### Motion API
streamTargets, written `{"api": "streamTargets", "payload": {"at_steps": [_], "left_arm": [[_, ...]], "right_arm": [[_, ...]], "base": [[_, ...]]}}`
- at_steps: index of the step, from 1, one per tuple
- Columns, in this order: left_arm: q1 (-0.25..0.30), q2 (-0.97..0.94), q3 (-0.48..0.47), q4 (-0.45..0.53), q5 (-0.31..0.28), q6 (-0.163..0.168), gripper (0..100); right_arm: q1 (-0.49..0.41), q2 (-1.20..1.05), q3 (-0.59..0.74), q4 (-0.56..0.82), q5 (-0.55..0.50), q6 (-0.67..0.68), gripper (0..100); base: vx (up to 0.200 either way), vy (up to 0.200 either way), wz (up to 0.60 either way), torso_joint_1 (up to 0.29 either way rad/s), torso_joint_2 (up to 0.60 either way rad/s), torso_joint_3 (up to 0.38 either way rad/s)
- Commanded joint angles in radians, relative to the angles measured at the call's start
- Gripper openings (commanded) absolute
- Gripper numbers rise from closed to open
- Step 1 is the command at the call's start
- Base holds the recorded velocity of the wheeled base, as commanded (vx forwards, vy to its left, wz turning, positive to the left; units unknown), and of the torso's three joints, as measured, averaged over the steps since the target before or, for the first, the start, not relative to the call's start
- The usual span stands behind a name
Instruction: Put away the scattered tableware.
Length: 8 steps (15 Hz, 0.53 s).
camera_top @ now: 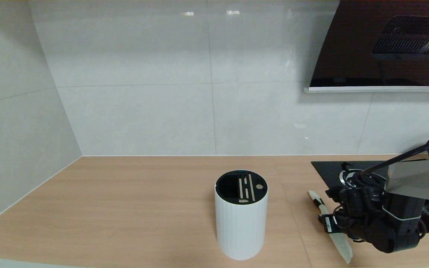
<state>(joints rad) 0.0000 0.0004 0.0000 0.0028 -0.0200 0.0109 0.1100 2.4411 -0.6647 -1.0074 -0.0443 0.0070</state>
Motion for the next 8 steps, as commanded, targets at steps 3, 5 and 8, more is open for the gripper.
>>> {"api": "streamTargets", "payload": {"at_steps": [3,5,8], "left_arm": [[0.000,0.000,0.000,0.000,0.000,-0.002,100],[0.000,0.000,0.000,0.000,0.000,0.000,100],[0.000,0.000,-0.002,-0.009,0.009,0.001,100]], "right_arm": [[0.000,-0.010,0.000,0.001,-0.003,0.002,0],[0.000,-0.062,0.011,-0.002,-0.013,0.011,0],[0.011,-0.244,0.057,0.003,-0.031,0.065,0]], "base": [[0.000,0.000,0.00,0.000,0.00,0.000],[0.000,0.000,0.00,0.000,0.00,0.000],[0.000,0.000,0.00,0.000,0.00,0.000]]}}
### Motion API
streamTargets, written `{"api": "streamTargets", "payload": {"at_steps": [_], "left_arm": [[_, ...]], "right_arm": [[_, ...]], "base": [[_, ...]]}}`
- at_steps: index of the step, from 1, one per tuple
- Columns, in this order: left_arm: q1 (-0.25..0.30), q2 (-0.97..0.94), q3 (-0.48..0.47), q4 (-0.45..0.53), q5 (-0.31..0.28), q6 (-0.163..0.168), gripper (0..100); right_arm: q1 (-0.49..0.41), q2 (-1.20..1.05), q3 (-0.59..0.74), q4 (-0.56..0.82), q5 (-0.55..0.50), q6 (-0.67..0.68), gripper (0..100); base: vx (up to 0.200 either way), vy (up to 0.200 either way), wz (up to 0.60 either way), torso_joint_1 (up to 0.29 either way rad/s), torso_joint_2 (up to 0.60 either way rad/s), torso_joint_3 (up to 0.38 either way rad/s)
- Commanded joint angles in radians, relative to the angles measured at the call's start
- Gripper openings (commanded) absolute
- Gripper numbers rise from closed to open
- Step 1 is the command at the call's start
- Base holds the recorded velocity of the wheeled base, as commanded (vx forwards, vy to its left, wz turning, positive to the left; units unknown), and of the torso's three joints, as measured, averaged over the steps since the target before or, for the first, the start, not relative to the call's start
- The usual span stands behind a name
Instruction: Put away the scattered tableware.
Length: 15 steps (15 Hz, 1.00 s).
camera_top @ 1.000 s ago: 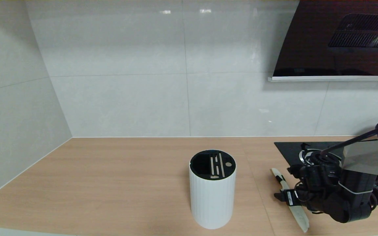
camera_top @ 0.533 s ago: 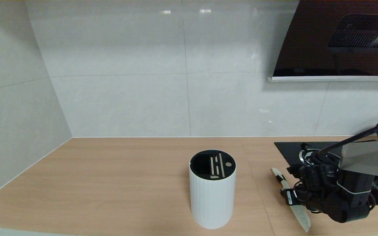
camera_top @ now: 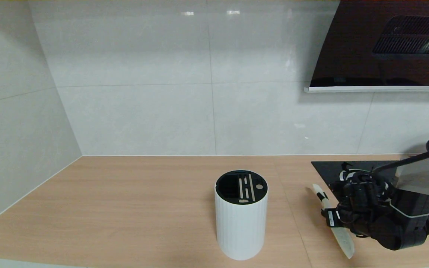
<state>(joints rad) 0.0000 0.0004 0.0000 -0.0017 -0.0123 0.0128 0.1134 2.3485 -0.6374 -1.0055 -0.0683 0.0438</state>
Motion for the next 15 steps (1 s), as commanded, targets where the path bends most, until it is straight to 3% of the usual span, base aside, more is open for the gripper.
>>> {"api": "streamTargets", "payload": {"at_steps": [1,2,4,5,6,9,10,11,13,15], "left_arm": [[0.000,0.000,-0.031,-0.043,0.006,-0.011,100],[-0.002,0.001,-0.080,-0.050,-0.012,-0.040,100],[-0.025,0.147,-0.255,0.080,-0.170,-0.047,100],[-0.028,0.216,-0.321,0.111,-0.221,-0.047,100],[-0.028,0.386,-0.459,0.124,-0.301,-0.047,100],[-0.044,0.717,-0.673,0.124,-0.416,-0.048,100],[-0.098,0.817,-0.721,0.124,-0.443,-0.063,100],[-0.170,0.883,-0.752,0.111,-0.443,-0.117,100],[-0.325,0.981,-0.779,-0.031,-0.445,-0.330,100],[-0.408,1.063,-0.761,-0.215,-0.442,-0.478,100]], "right_arm": [[0.022,-0.244,0.039,0.010,-0.007,0.036,0],[0.032,-0.327,0.044,0.036,-0.008,0.036,0],[0.068,-0.502,-0.041,0.177,-0.008,0.036,0],[0.078,-0.531,-0.084,0.219,-0.010,0.037,0],[0.115,-0.592,-0.186,0.315,-0.011,0.036,0],[0.215,-0.680,-0.354,0.509,-0.010,0.070,0],[0.276,-0.709,-0.361,0.519,-0.010,0.114,0],[0.328,-0.739,-0.346,0.521,-0.008,0.153,0],[0.470,-0.773,-0.311,0.524,-0.004,0.211,0],[0.555,-0.793,-0.263,0.522,-0.008,0.212,0]], "base": [[0.000,0.000,0.00,0.000,0.00,0.000],[0.000,0.000,0.00,0.000,0.00,0.000],[0.000,0.000,0.00,0.000,0.00,0.000],[0.000,0.000,0.00,0.000,0.00,0.000],[0.000,0.000,0.00,0.000,0.00,0.000],[0.000,0.000,0.00,0.000,0.00,0.000],[0.000,0.000,0.00,0.000,0.00,0.000],[0.000,0.000,0.00,0.000,0.00,0.000],[0.000,0.000,0.00,0.000,0.00,0.000],[0.000,0.000,0.00,0.000,0.00,0.000]]}}
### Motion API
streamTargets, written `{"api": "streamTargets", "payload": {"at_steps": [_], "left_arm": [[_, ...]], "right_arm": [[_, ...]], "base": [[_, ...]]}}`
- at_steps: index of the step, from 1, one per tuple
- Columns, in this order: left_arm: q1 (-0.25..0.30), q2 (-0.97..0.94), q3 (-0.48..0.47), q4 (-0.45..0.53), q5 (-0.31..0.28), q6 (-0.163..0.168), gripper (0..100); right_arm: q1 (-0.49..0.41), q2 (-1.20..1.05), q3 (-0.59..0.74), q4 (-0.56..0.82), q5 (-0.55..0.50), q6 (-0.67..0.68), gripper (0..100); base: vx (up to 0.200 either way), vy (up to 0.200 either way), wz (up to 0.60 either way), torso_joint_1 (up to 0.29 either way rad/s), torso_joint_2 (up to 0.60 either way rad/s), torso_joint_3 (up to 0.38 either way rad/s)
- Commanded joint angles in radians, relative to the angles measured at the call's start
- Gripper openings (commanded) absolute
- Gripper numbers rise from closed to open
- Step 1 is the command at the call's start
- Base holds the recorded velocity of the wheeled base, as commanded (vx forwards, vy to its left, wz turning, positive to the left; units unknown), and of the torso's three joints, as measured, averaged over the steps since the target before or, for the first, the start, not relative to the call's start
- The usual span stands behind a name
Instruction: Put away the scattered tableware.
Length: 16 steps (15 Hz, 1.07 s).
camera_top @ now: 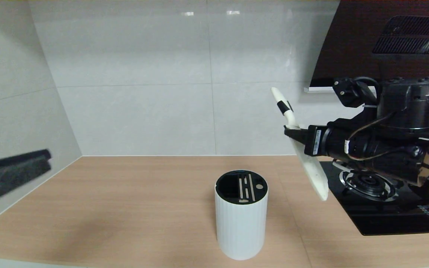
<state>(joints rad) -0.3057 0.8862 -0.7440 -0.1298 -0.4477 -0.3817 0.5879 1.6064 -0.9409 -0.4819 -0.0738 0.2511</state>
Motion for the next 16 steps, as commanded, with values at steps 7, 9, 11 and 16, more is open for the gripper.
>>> {"api": "streamTargets", "payload": {"at_steps": [7,9,11,16], "left_arm": [[-0.213,0.323,0.078,-0.344,-0.009,-0.333,100],[-0.227,0.396,0.146,-0.487,-0.009,-0.335,100],[-0.230,0.458,0.186,-0.597,-0.006,-0.339,100],[-0.234,0.504,0.189,-0.640,0.014,-0.375,100]], "right_arm": [[0.256,-0.022,0.074,-0.010,-0.012,0.040,0],[0.285,-0.005,0.068,-0.041,-0.012,0.074,0],[0.313,0.006,0.063,-0.064,-0.014,0.106,0],[0.385,0.055,0.043,-0.069,-0.041,0.139,0]], "base": [[0.000,0.000,0.00,0.000,0.00,0.000],[0.000,0.000,0.00,0.000,0.00,0.000],[0.000,0.000,0.00,0.000,0.00,0.000],[0.000,0.000,0.00,0.000,0.00,0.000]]}}
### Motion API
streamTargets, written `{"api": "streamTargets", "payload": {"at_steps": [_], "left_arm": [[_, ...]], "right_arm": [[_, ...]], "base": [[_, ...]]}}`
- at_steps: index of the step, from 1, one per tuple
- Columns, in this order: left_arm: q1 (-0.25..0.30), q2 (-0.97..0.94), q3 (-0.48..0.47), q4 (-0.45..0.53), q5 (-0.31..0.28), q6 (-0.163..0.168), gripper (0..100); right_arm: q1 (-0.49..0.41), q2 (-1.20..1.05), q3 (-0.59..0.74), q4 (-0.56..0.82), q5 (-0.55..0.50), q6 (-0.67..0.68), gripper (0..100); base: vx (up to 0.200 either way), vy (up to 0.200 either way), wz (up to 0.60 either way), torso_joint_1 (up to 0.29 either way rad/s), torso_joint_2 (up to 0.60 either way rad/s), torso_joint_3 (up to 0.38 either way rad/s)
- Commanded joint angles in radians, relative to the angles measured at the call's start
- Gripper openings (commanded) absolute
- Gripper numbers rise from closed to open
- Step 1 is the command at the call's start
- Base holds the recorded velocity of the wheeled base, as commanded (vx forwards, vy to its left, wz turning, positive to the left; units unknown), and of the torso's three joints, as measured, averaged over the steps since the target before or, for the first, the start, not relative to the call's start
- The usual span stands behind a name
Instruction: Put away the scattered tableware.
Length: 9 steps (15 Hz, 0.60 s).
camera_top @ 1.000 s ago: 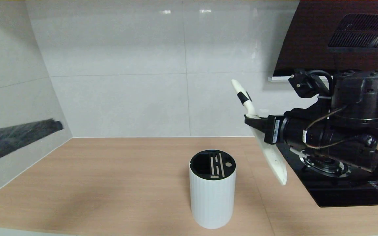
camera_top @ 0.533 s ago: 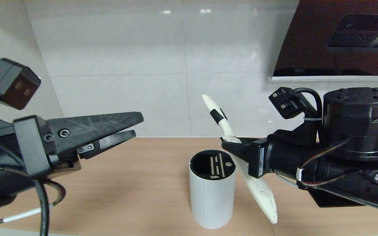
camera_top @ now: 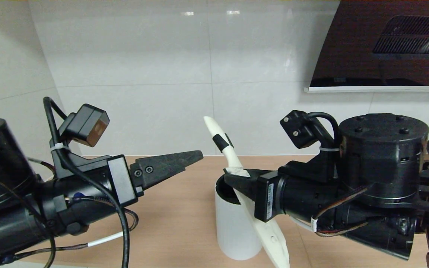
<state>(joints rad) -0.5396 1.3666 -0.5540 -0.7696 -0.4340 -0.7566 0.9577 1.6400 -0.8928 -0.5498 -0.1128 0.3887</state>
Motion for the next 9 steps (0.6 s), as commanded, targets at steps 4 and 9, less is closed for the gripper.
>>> {"api": "streamTargets", "payload": {"at_steps": [4,9], "left_arm": [[-0.013,0.085,-0.001,-0.071,0.083,0.000,100],[-0.040,0.161,-0.021,-0.093,0.182,0.003,100]], "right_arm": [[0.055,0.064,-0.021,-0.015,-0.013,0.036,0],[0.084,0.100,-0.021,-0.045,-0.053,0.035,0]], "base": [[0.000,0.000,0.00,0.000,0.00,0.000],[0.000,0.000,0.00,0.000,0.00,0.000]]}}
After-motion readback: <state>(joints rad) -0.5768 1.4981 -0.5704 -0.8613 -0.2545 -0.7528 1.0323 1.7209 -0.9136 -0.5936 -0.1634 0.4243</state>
